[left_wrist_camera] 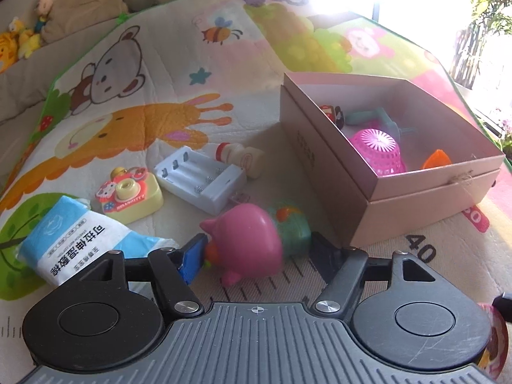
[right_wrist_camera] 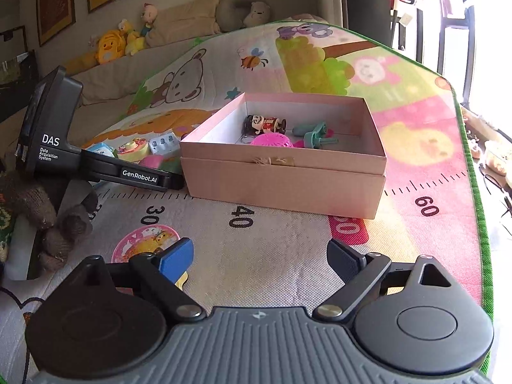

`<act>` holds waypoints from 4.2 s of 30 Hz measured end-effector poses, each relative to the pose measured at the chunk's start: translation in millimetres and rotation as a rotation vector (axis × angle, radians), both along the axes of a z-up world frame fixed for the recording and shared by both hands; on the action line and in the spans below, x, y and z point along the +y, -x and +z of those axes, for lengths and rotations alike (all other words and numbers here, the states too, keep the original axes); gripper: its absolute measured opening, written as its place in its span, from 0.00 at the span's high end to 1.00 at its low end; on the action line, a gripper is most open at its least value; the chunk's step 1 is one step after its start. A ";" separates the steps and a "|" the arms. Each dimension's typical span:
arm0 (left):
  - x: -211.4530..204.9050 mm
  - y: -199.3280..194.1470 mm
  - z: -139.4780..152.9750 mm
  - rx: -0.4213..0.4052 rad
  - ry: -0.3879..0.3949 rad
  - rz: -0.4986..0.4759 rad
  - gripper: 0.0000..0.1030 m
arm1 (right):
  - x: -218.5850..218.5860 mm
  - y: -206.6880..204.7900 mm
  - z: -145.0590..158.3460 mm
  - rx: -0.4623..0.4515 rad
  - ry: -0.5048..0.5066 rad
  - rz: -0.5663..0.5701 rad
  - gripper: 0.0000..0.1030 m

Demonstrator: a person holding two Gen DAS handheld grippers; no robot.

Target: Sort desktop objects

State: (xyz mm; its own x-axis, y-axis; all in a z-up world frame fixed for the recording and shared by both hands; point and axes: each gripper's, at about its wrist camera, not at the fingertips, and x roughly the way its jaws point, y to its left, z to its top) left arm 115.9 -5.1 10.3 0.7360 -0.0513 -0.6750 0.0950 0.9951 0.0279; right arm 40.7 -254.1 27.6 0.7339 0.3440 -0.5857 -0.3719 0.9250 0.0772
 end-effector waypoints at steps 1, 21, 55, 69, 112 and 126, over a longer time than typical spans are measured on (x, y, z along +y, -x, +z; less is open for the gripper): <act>1.1 7.2 0.1 -0.003 -0.013 -0.015 0.29 | -3.8 -1.0 5.6 -0.009 -0.005 0.002 0.12; 44.2 100.1 6.3 -0.045 -0.006 -0.123 0.07 | 4.3 -124.5 26.8 0.078 -0.092 -0.046 0.00; -8.6 111.6 118.8 -0.364 -0.106 -0.247 0.27 | 17.0 34.6 129.2 -0.202 0.112 0.227 0.49; -47.1 -26.7 131.6 -0.345 0.030 -0.255 0.19 | -8.2 -95.3 168.0 -0.144 -0.040 0.032 0.49; 105.6 80.0 4.6 -0.151 0.118 0.145 0.01 | 269.8 -244.5 39.3 0.281 0.287 0.196 0.33; 115.3 82.9 4.8 -0.106 0.109 0.151 0.00 | 266.9 -214.1 6.0 0.470 0.303 0.294 0.71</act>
